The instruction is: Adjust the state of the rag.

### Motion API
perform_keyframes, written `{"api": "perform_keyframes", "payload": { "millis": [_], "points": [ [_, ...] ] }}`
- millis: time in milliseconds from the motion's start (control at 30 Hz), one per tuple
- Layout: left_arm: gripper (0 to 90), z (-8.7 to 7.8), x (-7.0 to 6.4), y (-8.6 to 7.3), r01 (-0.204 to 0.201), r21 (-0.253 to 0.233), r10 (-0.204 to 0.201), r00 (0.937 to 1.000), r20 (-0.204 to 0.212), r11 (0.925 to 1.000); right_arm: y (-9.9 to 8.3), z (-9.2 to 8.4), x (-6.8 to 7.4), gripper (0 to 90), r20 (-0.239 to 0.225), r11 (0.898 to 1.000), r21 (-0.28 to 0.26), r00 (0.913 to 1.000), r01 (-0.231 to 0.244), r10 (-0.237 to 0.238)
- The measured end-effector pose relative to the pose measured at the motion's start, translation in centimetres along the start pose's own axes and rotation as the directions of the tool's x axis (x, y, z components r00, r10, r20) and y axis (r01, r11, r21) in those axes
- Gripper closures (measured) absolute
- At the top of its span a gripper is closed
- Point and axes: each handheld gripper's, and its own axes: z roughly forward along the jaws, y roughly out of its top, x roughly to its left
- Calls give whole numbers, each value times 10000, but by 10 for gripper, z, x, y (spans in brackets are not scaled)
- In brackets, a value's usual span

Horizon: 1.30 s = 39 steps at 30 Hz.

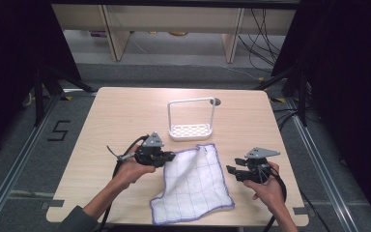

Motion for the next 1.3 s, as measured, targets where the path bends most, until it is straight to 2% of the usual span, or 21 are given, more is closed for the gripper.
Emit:
{"api": "perform_keyframes", "payload": {
  "millis": [33,67,100,133,167,200,233,300,400,433,533,567,633,667,700,800,833,933,1000,1167,1300],
  "points": [
    [832,0,0,0,0,0,0,10000,0,10000,0,0,0,503,0,10000,0,10000,0,0],
    [832,0,17,-2,57,334,-45,9993,-367,9994,4,6,3,503,-16,10000,17,10000,62,-62],
    [831,0,17,-2,57,334,-45,9993,-367,9994,4,6,3,503,-16,10000,17,10000,62,-62],
    [831,1,25,-4,139,420,-114,9981,-608,9990,5,8,4,503,-46,9999,49,9999,133,-133],
    [831,2,32,-5,121,606,-78,9975,-701,9981,5,9,7,502,-94,9999,100,9999,-90,91],
    [830,7,43,-7,317,801,-245,9957,-890,9963,5,9,11,502,-178,9995,166,9995,278,-275],
    [829,7,43,-7,317,801,-245,9957,-890,9963,5,9,11,502,-178,9995,166,9995,278,-275],
    [827,12,51,-9,235,1042,-105,9923,-1233,9943,4,5,17,502,-363,9995,98,9989,310,-307],
    [825,22,60,-13,489,1204,-313,9891,-1437,9915,-1,2,25,501,-513,9994,155,9982,306,-298],
    [819,25,63,-14,424,1325,-222,9884,-1504,9903,-4,2,27,496,-622,9996,156,9978,239,-229],
    [809,31,64,-16,491,1365,-289,9889,-1460,9894,-7,0,35,494,-721,9988,287,9967,401,-379],
    [807,32,62,-17,482,1281,-292,9888,-1467,9906,-4,0,37,493,-553,9975,190,9962,685,-673],
    [805,32,61,-16,466,1290,-266,9880,-1523,9905,-2,0,38,492,-483,9984,236,9976,507,-495],
    [804,31,61,-16,486,1219,-297,9878,-1526,9913,3,5,30,492,-271,9980,101,9977,630,-627],
    [804,30,62,-16,468,1237,-277,9881,-1514,9912,3,5,30,492,-271,9980,101,9977,630,-627],
    [800,31,63,-16,484,1285,-292,9886,-1478,9905,9,15,20,492,20,9990,233,9992,392,-393],
    [798,31,64,-17,519,1290,-323,9883,-1493,9903,12,18,14,492,165,9979,183,9980,615,-618],
    [793,32,65,-18,632,1098,-474,9889,-1408,9919,25,30,1,492,363,9977,270,9973,621,-631],
    [792,32,66,-20,734,966,-596,9885,-1387,9926,33,36,-3,492,328,9985,364,9986,407,-419],
    [790,29,66,-23,762,830,-654,9899,-1257,9936,48,52,-12,492,421,9983,462,9984,367,-387],
    [790,25,66,-27,1025,460,-966,9884,-1170,9937,64,69,-20,478,424,9985,526,9989,162,-185]
  ]
}}
